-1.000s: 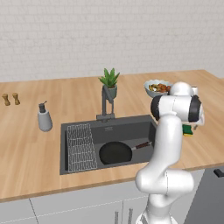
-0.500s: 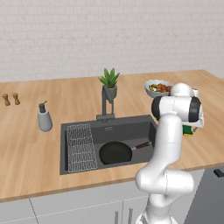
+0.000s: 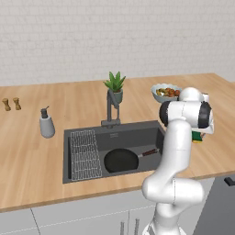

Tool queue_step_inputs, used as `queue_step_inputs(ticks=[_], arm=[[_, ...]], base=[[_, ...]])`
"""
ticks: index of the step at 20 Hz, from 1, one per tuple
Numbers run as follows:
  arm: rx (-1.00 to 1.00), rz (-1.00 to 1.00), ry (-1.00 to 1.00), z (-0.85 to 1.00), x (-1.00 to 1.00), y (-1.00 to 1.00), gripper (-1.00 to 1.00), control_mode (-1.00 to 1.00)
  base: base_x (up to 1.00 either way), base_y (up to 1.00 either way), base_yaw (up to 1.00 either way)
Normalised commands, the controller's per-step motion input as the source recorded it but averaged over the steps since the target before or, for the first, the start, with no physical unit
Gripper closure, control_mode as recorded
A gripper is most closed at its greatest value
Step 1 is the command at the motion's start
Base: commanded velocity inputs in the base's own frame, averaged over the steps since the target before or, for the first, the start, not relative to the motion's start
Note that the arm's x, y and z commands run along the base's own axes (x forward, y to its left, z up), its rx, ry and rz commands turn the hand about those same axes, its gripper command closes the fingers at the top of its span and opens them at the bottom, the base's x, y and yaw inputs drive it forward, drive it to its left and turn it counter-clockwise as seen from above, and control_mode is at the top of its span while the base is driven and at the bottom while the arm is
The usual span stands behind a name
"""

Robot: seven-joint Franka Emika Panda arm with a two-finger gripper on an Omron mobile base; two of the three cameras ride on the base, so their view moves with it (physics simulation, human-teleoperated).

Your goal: Pick the pan and sponge and place them into the sink. Then turn on the water.

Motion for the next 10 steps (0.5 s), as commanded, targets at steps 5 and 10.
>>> queue_step_inputs(ticks=[5,10], arm=[[0.00,0.00,0.00,0.00,-0.02,-0.02,1.00,-1.00],[0.00,0.24,-0.10,0.21,-0.06,0.31,1.00,-1.00]], base=[[0.00,0.00,0.00],[0.00,0.00,0.00]])
